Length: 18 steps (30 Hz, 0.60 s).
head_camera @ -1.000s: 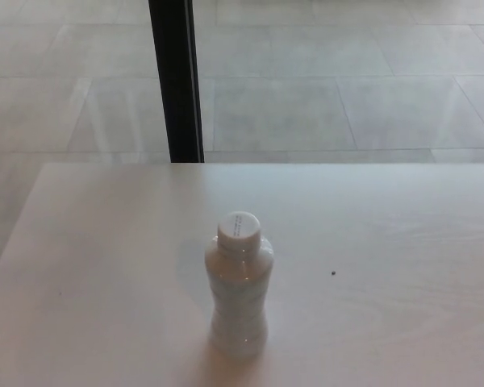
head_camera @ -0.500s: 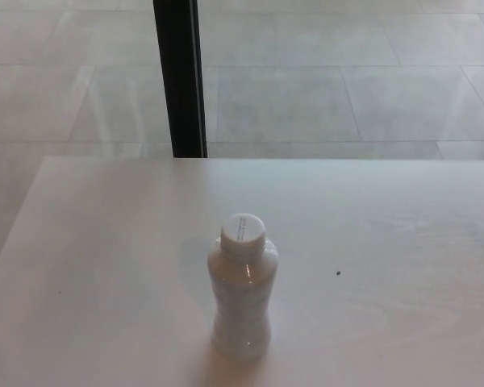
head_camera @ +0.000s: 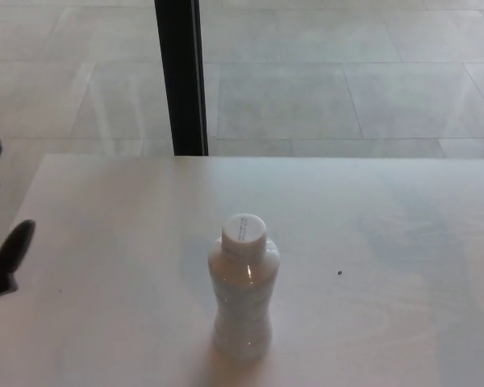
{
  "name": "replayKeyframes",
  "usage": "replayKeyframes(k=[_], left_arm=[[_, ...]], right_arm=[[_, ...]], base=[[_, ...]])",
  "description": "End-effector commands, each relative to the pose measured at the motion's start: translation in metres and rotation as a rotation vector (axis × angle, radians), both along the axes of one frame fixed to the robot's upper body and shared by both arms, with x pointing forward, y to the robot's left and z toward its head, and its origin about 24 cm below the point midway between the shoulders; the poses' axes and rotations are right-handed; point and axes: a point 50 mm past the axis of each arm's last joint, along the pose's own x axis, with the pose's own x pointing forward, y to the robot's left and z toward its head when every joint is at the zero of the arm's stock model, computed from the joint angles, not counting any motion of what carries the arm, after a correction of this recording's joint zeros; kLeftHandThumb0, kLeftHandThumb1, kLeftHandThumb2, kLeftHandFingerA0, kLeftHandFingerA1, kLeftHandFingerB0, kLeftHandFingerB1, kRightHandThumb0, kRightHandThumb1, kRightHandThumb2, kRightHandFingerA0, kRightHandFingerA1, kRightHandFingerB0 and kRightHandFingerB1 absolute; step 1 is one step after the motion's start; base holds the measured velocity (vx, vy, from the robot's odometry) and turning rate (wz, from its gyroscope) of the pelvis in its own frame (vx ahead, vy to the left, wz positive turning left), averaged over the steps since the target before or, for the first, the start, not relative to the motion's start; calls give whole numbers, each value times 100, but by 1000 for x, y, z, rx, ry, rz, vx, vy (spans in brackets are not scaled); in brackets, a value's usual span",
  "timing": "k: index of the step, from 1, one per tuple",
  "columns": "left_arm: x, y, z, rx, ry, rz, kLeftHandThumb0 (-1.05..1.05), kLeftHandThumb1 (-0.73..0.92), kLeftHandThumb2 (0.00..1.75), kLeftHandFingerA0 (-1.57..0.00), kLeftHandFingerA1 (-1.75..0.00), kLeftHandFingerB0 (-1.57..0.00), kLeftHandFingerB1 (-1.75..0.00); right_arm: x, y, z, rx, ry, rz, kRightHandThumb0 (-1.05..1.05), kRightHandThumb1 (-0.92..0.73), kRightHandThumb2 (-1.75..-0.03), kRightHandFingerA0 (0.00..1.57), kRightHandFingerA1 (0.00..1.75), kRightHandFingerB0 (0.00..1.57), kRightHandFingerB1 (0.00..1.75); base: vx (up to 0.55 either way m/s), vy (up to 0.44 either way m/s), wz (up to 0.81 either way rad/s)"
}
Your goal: The robot uses its left hand to to lift the bottle kept on the middle of the desk and tilts it towards its right hand. It then uses its right hand to rotate its cap to open it and places the bottle and cap back on the desk
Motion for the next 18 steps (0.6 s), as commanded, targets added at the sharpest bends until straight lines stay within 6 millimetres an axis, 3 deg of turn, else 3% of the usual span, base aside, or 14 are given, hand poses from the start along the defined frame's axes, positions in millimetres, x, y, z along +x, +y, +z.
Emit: replayKeyframes(k=[1, 2, 3, 8, 9, 10, 11, 12, 18], left_arm=[[3, -25, -8, -49, 105, -73, -39, 43, 101, -3, -53, 0, -50], [4, -28, -8, -64, 106, -85, -39, 46, 103, -3, -54, 0, -50], [5, -31, -8, -79, 109, -97, -39, 44, 102, -3, -54, 0, -50], [7, -39, -8, -84, 124, -98, -39, 42, 101, -4, -54, 0, -50], [7, -40, -8, -88, 128, -99, -68, 65, 60, -9, -52, -16, -37], [8, -41, -9, -100, 135, -105, -39, 42, 101, -4, -54, 0, -50], [8, -43, -12, -113, 145, -112, -65, 64, 59, -9, -52, -16, -37], [8, -44, -14, -114, 153, -113, -65, 65, 60, -9, -51, -16, -37], [12, -60, -24, -32, 164, -115, -69, 66, 59, -12, -50, -18, -37]], right_arm=[[-8, 18, -25, 22, 149, 69, -98, -77, -63, 14, 93, 7, 70], [-8, 19, -26, 18, 157, 66, -97, -75, -63, 14, 95, 9, 72], [-8, 20, -28, 19, 166, 67, -97, -55, -99, 21, 77, 12, 66], [-7, 24, -32, 19, 197, 69, -94, -54, -98, 23, 77, 17, 65], [-7, 24, -33, 20, 202, 68, -92, -73, -62, 19, 91, 17, 69], [-7, 24, -34, 25, 209, 66, -92, -72, -62, 21, 91, 17, 68], [-7, 24, -35, 45, 220, 66, -85, -52, -105, 34, 81, 18, 64], [-7, 24, -36, 54, 226, 67, -88, -70, -62, 24, 95, 21, 69], [-7, 27, -41, 61, 251, 53, -88, -67, -62, 31, 98, 26, 73]], base=[[0, 0, 0], [0, 0, 0], [0, 0, 0], [0, 0, 0], [0, 0, 0], [0, 0, 0], [0, 0, 0], [0, 0, 0], [0, 0, 0]])
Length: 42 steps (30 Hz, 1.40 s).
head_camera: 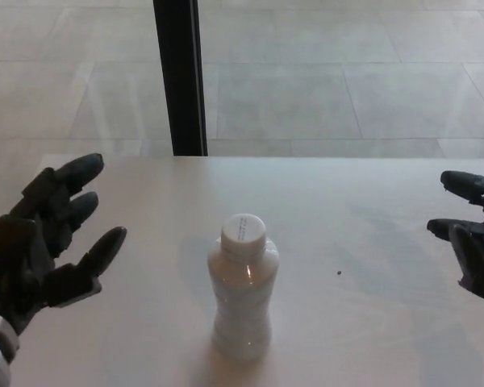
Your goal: The robot uses its left hand to to lift the bottle kept on the middle of the desk and tilts it towards its right hand. It then uses its right hand to rotate its cap to open it and places the bottle and cap back on the desk
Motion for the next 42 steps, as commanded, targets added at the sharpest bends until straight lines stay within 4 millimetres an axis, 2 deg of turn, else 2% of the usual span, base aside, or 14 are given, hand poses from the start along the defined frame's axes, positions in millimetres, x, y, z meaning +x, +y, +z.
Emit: replayKeyframes(k=[1, 3, 8, 10, 11, 12, 13, 14, 19, 23, 26, 29, 30, 42], left_arm=[[4, -10, -10, 66, 33, 17, -69, 66, 59, -12, -50, -18, -37], [5, -25, -13, 55, 52, -53, -39, 44, 102, -4, -55, 0, -50], [5, -41, -21, 68, 82, -129, -71, 67, 62, -5, -42, -10, -30], [4, -45, -25, 68, 90, -151, -74, 48, 91, -3, -46, -6, -39], [3, -48, -27, 76, 98, -154, -73, 67, 60, -5, -45, -12, -32], [4, -49, -29, 82, 110, -161, -74, 66, 60, -5, -44, -12, -31], [3, -51, -31, 92, 114, -177, -75, 49, 93, -2, -44, -6, -38], [3, -52, -34, 102, 120, -185, -74, 67, 60, -4, -44, -11, -31], [2, -52, -41, 156, 135, -194, -82, 50, 96, -3, -46, -7, -40], [1, -51, -43, 184, 143, -194, -87, 68, 61, -6, -47, -12, -33], [-3, -47, -50, 206, 172, -210, -94, 57, 100, -2, -35, -1, -13], [-3, -46, -50, 208, 178, -211, -87, 70, 61, 0, -36, 0, -15], [-4, -45, -51, 192, 199, -200, -105, 62, 99, 0, -17, 0, -1], [-3, -44, -44, 145, 143, -126, -82, 70, 61, 0, 0, 0, 0]], right_arm=[[-1, 1, -7, 14, 54, -29, -88, -67, -62, 31, 98, 26, 73], [-2, 5, -11, 18, 60, -33, -88, -66, -60, 33, 103, 32, 76], [-2, 11, -16, 28, 88, -38, -86, -66, -61, 39, 107, 32, 77], [-2, 12, -17, 30, 90, -42, -85, -68, -60, 38, 108, 33, 78], [-2, 13, -18, 34, 90, -42, -86, -66, -61, 38, 109, 32, 78], [-1, 13, -18, 33, 90, -41, -84, -47, -96, 44, 92, 36, 75], [-1, 13, -18, 35, 90, -41, -84, -47, -96, 44, 93, 36, 74], [0, 14, -19, 41, 95, -42, -84, -47, -96, 44, 93, 36, 74], [1, 16, -19, 55, 98, -50, -88, -65, -60, 40, 114, 34, 80], [1, 16, -21, 80, 106, -52, -88, -64, -60, 42, 115, 35, 81], [0, 15, -23, 78, 123, -63, -84, -46, -95, 48, 99, 39, 75], [1, 14, -22, 71, 123, -65, -84, -46, -95, 48, 99, 39, 75], [0, 14, -22, 58, 121, -71, -82, -67, -58, 38, 115, 38, 79], [-1, 13, -23, 90, 114, -77, -82, -64, -61, 36, 118, 43, 80]], base=[[0, 0, 0], [0, 0, 0], [0, 0, 0], [0, 0, 0], [0, 0, 0], [0, 0, 0], [0, 0, 0], [0, 0, 0], [0, 0, 0], [0, 0, 0], [0, 0, 0], [0, 0, 0], [0, 0, 0], [0, 0, 0]])
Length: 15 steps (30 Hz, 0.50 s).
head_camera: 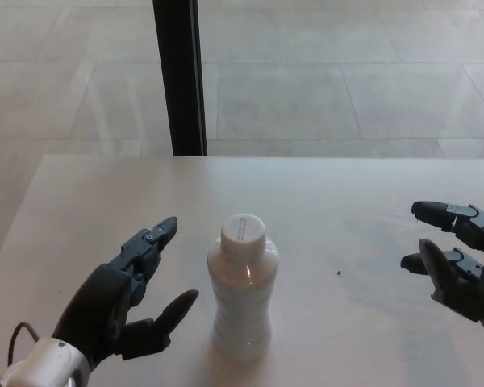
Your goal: The robot uses its left hand to to lift the bottle kept on the middle of the desk and tilts it towards its right hand. It then uses its right hand to rotate its cap to open it and places the bottle and cap back on the desk
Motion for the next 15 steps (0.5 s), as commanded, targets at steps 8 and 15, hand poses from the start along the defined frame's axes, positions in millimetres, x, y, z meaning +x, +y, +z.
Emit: replayKeyframes(k=[8, 15], left_arm=[[-5, -2, -10, -2, -42, 136, -88, 54, 76, 0, 0, 0, 0], [-8, -12, -20, -3, -1, 41, -90, 57, 58, 0, 0, 0, 0]], right_arm=[[1, 3, -3, 33, -2, -20, -84, -45, -93, 37, 98, 44, 78], [5, 7, 2, 25, -15, -19, -91, -67, -57, 6, 116, 41, 85]], base=[[0, 0, 0], [0, 0, 0]])
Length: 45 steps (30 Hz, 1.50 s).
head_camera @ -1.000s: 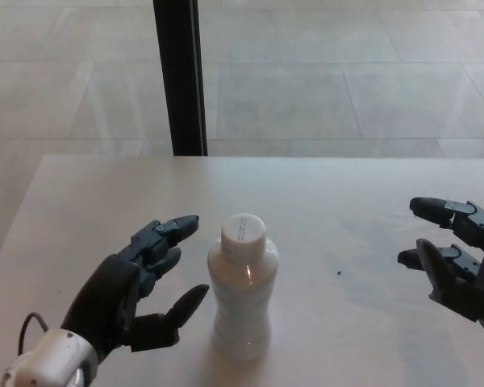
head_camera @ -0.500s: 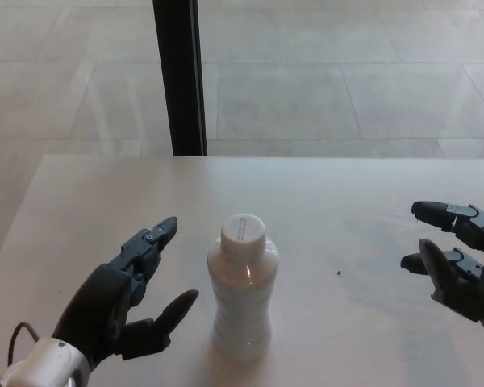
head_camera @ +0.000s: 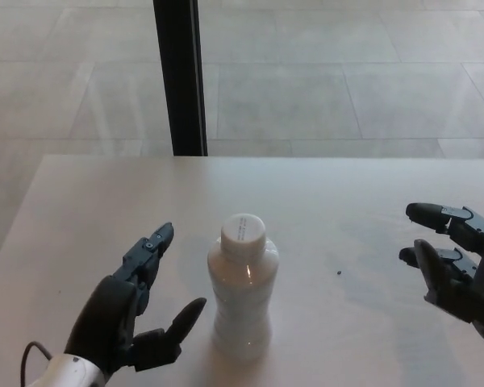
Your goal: The robot uses its left hand to to lift the bottle kept on the middle of the desk and tilts it towards its right hand. It then uses its right hand to rotate its cap to open it and places the bottle and cap back on the desk
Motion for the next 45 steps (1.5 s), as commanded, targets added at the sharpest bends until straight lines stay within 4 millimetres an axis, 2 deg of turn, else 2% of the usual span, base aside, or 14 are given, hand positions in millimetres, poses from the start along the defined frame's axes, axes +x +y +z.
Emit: replayKeyframes(k=[1, 11, 12, 15, 18, 19, 20, 21, 29, 31, 32, 39, 41, 45], left_arm=[[-3, -3, -5, 23, -6, -40, -90, 57, 58, 0, 0, 0, 0], [-3, -25, -15, 91, 29, -163, -102, 59, 96, 0, -16, 0, 0], [0, -27, -13, 102, 20, -165, -101, 58, 96, 0, -17, 0, 0], [5, -29, -9, 107, 12, -160, -91, 53, 56, 0, 0, 0, 0], [9, -29, -6, 106, 5, -159, -89, 52, 56, 0, 0, 0, 0], [10, -29, -5, 97, 4, -150, -87, 51, 56, 0, 0, 0, 0], [11, -29, -5, 87, 2, -139, -85, 45, 71, 0, 0, 0, 0], [11, -29, -5, 81, 2, -124, -85, 44, 71, 0, 0, 0, 0], [12, -33, -12, 66, 26, -34, -101, 58, 93, 0, -19, 0, -9], [13, -36, -13, 65, 33, -26, -100, 57, 93, 0, -21, 0, -9], [13, -38, -13, 72, 37, -25, -89, 47, 74, 0, 0, 0, 0], [12, -49, -21, 72, 87, -60, -102, 58, 95, 0, -20, 0, -4], [13, -53, -23, 83, 86, -62, -89, 56, 58, 0, 0, 0, 0], [18, -62, -17, 84, 83, -72, -95, 48, 78, 0, 0, 0, 0]], right_arm=[[4, 2, 5, -14, -19, -15, -91, -67, -57, 6, 116, 41, 85], [7, 4, 8, -31, -34, -20, -90, -65, -60, 2, 121, 39, 84], [7, 4, 8, -33, -36, -19, -89, -47, -96, 23, 87, 41, 78], [8, 2, 8, -32, -39, -21, -91, -67, -57, 8, 120, 39, 84], [8, 2, 9, -37, -38, -29, -91, -68, -56, 6, 117, 39, 84], [8, 1, 9, -43, -37, -29, -89, -48, -96, 24, 87, 41, 78], [8, 1, 9, -35, -34, -26, -89, -66, -60, 3, 120, 39, 84], [8, 2, 9, -32, -33, -24, -93, -49, -94, 25, 89, 40, 78], [10, 8, 7, -21, -33, -6, -87, -65, -60, 4, 121, 39, 80], [10, 8, 7, -22, -33, -7, -90, -47, -96, 27, 90, 38, 75], [10, 7, 7, -24, -34, -6, -87, -65, -60, 7, 125, 38, 79], [9, 5, 7, -39, -34, -6, -87, -47, -95, 23, 87, 41, 77], [8, 5, 7, -37, -32, -2, -91, -48, -93, 24, 87, 40, 77], [9, 4, 7, -52, -36, -6, -87, -64, -60, 3, 120, 39, 79]], base=[[0, 0, 0], [0, 0, 0], [0, 0, 0], [0, 0, 0], [0, 0, 0], [0, 0, 0], [0, 0, 0], [0, 0, 0], [0, 0, 0], [0, 0, 0], [0, 0, 0], [0, 0, 0], [0, 0, 0], [0, 0, 0]])
